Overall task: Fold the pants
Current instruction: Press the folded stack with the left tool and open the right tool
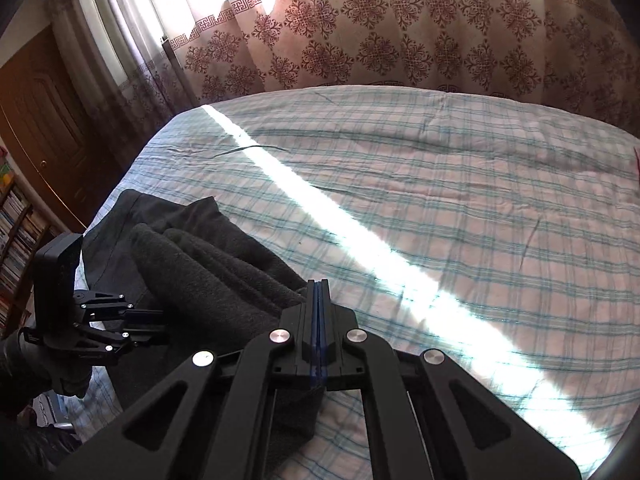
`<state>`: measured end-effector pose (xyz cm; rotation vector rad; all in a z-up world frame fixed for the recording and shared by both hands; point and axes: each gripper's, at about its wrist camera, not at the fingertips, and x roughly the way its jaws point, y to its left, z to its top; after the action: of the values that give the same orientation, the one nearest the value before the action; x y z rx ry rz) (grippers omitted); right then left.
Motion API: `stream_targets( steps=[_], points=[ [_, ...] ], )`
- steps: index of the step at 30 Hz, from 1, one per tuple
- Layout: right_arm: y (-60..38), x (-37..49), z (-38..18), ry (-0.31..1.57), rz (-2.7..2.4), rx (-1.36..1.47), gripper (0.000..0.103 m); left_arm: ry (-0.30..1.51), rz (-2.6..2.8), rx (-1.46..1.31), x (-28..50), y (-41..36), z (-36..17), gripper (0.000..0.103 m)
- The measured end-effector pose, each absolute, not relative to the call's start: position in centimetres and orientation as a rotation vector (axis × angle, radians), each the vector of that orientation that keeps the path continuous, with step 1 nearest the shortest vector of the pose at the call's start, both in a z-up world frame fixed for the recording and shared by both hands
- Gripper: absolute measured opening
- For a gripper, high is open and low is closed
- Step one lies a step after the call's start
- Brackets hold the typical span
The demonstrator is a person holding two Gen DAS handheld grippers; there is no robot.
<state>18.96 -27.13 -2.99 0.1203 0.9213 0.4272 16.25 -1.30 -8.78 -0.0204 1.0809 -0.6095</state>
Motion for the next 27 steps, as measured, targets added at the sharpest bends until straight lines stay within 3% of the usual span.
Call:
stream_targets(
  steps=[5,10,12,14,21,23,27],
  points=[
    [-25.9,19.4,-5.5,1.025,0.450,0.093,0.012,0.968,-0.649,-0.005,17.2,-3.5,-5.6,0.034],
    [-26.0,19.8,-6.3,1.052,0.470,0.167,0.015,0.984,-0.526,-0.043,21.0,-3.9,-7.1,0.034],
    [-26.2,19.6,-6.0,1.038,0.447,0.161,0.030,1.011,-0.494,-0.102,22.4,-3.1,-8.3,0.034],
    [-26.4,19.4,-5.8,1.019,0.426,0.155,0.037,1.031,-0.482,-0.152,23.0,-2.4,-9.2,0.034],
    [-26.6,19.1,-7.4,1.039,0.416,0.218,0.040,0.994,-0.476,-0.151,21.9,-1.7,-9.9,0.034],
    [-26.5,19.6,-8.0,1.048,0.401,0.238,0.036,0.987,-0.472,-0.151,21.6,-1.6,-10.2,0.034],
    [-26.4,19.3,-6.6,0.993,0.317,0.208,0.013,0.971,-0.471,-0.157,20.8,-0.9,-10.5,0.034]
  ],
)
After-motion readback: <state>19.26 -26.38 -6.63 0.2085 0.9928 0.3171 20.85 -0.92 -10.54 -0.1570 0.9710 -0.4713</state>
